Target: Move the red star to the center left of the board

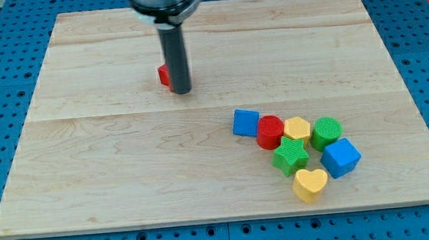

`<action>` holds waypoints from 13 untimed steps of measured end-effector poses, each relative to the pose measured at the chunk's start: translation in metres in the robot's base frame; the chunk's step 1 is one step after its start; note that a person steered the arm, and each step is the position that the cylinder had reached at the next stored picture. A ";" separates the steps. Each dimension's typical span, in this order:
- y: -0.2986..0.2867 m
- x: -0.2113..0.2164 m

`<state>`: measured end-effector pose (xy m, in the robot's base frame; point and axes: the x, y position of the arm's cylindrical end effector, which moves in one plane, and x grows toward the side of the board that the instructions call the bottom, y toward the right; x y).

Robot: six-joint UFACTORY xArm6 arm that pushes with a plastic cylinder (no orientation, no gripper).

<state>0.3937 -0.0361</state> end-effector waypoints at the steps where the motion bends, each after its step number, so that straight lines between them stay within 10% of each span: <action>1: 0.006 -0.017; 4: 0.008 -0.053; 7: -0.176 -0.043; 10: -0.048 -0.025; 13: -0.163 0.000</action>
